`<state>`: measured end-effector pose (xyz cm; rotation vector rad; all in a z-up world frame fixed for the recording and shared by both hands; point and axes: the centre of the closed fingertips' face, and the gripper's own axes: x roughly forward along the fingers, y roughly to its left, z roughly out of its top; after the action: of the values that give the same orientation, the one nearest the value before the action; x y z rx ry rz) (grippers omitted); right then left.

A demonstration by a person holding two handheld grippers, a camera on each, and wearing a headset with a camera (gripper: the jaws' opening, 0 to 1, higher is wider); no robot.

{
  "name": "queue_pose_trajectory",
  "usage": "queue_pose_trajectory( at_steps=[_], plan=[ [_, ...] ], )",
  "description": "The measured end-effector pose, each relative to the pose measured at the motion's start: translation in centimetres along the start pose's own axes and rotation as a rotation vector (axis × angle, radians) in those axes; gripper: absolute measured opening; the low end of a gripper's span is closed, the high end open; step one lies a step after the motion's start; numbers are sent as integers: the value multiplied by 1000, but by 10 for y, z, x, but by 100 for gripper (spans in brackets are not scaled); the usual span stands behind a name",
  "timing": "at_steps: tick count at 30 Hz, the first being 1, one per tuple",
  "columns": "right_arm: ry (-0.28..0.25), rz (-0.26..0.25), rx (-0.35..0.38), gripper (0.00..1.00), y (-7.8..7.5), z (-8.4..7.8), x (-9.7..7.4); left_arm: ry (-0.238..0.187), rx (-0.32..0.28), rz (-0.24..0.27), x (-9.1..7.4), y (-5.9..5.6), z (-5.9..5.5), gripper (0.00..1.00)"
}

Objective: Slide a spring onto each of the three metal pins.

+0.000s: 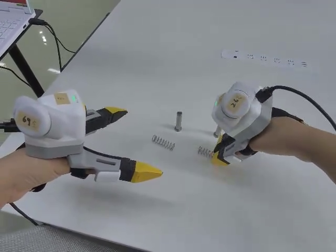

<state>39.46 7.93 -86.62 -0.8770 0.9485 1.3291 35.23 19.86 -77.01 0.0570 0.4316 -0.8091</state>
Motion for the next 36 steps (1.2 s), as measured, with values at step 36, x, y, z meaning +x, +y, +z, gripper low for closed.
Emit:
queue_pose_trajectory(
  at_steps=[36],
  plan=[
    [-94,-20,-121,7,34,1,-65,7,36,-159,31,-48,9,86]
  ],
)
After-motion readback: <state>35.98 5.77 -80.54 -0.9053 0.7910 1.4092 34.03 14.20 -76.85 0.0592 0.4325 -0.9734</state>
